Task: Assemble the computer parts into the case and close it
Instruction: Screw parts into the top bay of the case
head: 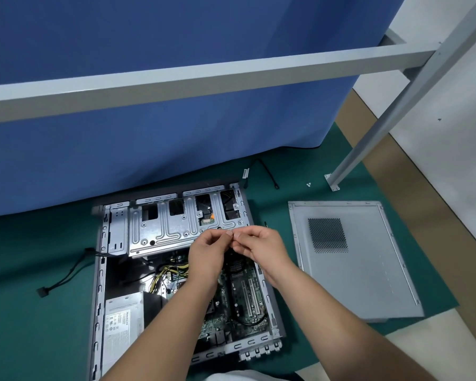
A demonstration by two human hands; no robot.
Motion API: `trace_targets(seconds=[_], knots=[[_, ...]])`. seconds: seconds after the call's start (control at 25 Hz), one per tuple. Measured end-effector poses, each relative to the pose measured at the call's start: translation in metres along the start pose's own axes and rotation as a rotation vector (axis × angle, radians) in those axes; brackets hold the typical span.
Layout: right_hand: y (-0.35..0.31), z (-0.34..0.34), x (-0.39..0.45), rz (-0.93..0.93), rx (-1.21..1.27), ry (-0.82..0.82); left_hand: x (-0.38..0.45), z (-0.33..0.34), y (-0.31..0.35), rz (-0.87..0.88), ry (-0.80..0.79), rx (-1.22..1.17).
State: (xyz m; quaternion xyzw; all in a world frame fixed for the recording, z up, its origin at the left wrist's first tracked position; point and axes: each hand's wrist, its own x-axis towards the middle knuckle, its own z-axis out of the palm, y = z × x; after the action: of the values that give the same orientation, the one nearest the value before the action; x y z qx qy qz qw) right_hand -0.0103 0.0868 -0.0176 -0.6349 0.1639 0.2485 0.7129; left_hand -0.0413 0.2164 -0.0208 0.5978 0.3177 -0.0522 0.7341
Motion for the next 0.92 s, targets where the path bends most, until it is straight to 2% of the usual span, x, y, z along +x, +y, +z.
trace_targets(seconds=[0.12,0.2,0.24,0.32,0.4,0.48,0.56,0.8,0.92], knots=[[-0.017,-0.018,0.012,-0.139,-0.178,-0.015,0.004,-0.001,0.0,0.0,0.016,-0.013],[-0.03,-0.047,0.025,-0.25,-0.289,0.149,0.008,-0.004,0.0,-0.015,0.006,-0.034],[-0.031,-0.064,0.031,-0.249,-0.374,0.262,0.009,-0.005,-0.001,-0.028,0.0,-0.046],[-0.017,-0.092,0.041,-0.115,-0.693,0.364,0.011,-0.007,-0.001,-0.046,0.0,-0.056],[0.015,-0.108,0.047,0.144,-0.993,0.288,0.012,-0.008,-0.003,-0.064,0.007,-0.066],[0.039,-0.112,0.046,0.312,-1.138,0.235,0.013,-0.009,-0.005,-0.08,0.017,-0.088],[0.055,-0.109,0.043,0.354,-1.186,0.241,0.015,-0.011,-0.005,-0.086,0.023,-0.104],[0.063,-0.094,0.037,0.323,-1.193,0.27,0.016,-0.011,-0.002,-0.094,0.013,-0.123],[0.042,-0.087,0.03,0.113,-1.021,0.317,0.013,-0.012,0.004,-0.1,-0.028,-0.197]])
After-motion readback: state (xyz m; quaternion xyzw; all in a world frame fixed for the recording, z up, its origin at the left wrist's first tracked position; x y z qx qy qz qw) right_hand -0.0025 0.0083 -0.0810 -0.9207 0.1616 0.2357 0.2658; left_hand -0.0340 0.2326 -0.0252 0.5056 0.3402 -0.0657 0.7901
